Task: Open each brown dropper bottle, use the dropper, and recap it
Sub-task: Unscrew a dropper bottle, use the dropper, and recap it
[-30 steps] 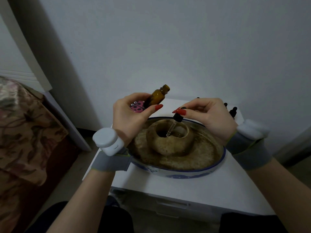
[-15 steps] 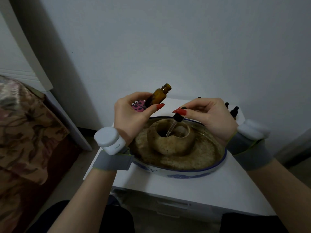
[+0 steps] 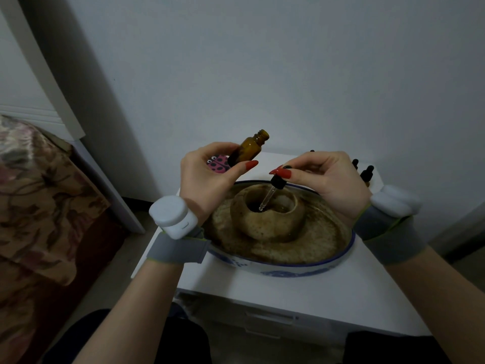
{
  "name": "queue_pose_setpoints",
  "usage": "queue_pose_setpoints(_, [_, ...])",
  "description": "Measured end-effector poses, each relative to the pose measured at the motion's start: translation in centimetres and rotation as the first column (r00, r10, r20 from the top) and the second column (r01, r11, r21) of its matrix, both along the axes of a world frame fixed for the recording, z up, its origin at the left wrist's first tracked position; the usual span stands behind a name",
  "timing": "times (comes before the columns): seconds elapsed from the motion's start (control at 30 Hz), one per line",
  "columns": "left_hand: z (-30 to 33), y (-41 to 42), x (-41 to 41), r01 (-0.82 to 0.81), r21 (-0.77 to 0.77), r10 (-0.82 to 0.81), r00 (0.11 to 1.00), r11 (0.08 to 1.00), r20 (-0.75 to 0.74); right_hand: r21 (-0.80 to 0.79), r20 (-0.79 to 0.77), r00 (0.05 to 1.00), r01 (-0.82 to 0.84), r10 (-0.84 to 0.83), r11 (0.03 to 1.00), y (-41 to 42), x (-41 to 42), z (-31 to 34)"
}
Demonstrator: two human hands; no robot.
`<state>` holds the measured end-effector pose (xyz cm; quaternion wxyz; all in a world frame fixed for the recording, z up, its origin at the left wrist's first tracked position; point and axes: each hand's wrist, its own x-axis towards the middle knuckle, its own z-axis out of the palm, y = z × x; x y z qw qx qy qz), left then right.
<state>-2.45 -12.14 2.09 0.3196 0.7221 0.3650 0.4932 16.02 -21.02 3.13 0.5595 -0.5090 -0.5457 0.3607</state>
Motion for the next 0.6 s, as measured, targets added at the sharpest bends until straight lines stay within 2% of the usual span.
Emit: queue_pose_setpoints(0.6, [0.15,-0.05,-0.46,-0.008,0.021,0.009,1.000,1.000,-0.017,0.009,0.018,0.998,0.052,-0.052,0.999,0.48,-0.63,-0.15])
